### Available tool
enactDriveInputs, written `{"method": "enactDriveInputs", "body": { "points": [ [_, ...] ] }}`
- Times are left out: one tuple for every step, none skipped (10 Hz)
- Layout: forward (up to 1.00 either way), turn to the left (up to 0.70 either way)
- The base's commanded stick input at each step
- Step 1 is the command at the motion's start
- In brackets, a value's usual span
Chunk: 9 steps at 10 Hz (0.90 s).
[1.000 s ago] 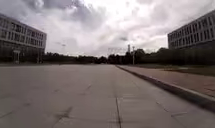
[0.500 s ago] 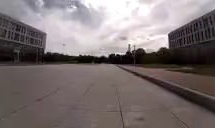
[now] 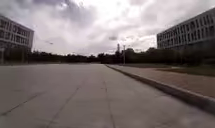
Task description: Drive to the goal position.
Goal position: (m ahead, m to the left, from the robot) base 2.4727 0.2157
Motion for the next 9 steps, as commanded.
{"method": "enactDriveInputs", "body": {
  "points": [
    [1.00, 0.00],
    [1.00, 0.00],
    [1.00, 0.00],
    [1.00, 0.00],
    [1.00, 0.00],
    [1.00, 0.00],
    [1.00, 0.00],
    [1.00, 0.00],
    [1.00, 0.00]
  ]
}}
